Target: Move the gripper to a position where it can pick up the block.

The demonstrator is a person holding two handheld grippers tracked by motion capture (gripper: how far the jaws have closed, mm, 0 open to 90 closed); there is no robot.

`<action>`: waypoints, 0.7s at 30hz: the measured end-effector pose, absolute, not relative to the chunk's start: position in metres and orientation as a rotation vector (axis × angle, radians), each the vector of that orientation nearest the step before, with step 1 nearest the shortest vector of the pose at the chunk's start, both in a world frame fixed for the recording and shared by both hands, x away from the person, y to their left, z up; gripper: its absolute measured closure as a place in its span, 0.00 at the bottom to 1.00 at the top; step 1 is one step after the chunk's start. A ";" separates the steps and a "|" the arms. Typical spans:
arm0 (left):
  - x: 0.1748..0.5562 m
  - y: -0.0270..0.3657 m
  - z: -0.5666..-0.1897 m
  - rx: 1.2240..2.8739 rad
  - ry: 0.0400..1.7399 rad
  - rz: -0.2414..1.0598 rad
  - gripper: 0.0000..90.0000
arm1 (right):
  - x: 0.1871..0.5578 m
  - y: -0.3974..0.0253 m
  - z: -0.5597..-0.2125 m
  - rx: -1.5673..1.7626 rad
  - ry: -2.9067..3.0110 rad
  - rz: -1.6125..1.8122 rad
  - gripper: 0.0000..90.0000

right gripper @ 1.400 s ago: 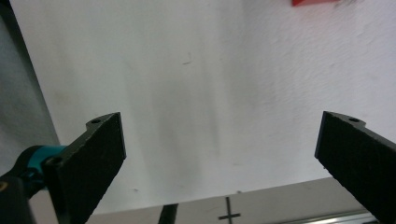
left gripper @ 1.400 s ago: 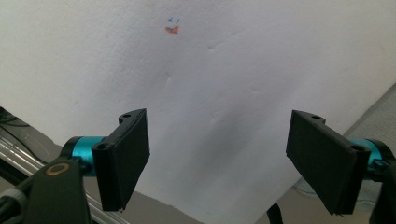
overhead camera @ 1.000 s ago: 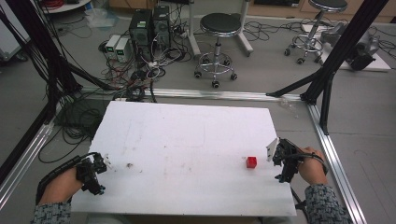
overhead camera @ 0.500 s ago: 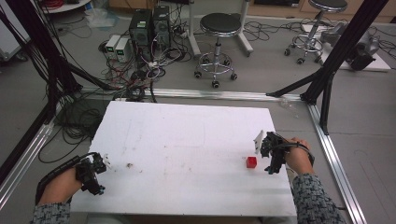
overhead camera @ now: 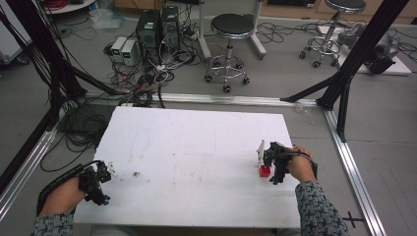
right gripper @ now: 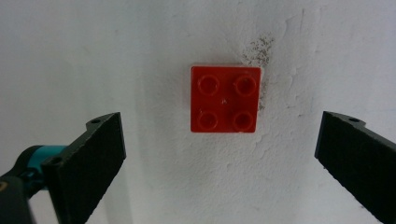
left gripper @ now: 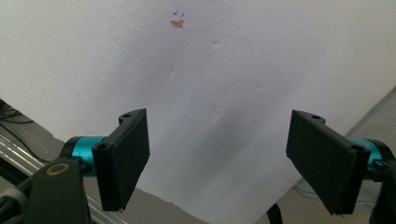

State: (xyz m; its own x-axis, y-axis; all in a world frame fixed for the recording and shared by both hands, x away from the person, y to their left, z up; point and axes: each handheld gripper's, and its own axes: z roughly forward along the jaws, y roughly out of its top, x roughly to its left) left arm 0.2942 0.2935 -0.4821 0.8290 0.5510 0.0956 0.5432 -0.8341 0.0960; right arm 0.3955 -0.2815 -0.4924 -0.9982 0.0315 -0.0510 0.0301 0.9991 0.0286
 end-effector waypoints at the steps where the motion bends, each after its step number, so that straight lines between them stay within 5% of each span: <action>1: 0.294 0.294 -0.482 2.942 0.882 0.184 0.24 | 0.396 -0.280 -0.495 0.048 3.094 0.038 0.01; 21: 0.294 0.295 -0.484 2.936 0.886 0.170 0.24 | 0.403 -0.265 -0.519 0.023 3.123 0.005 0.01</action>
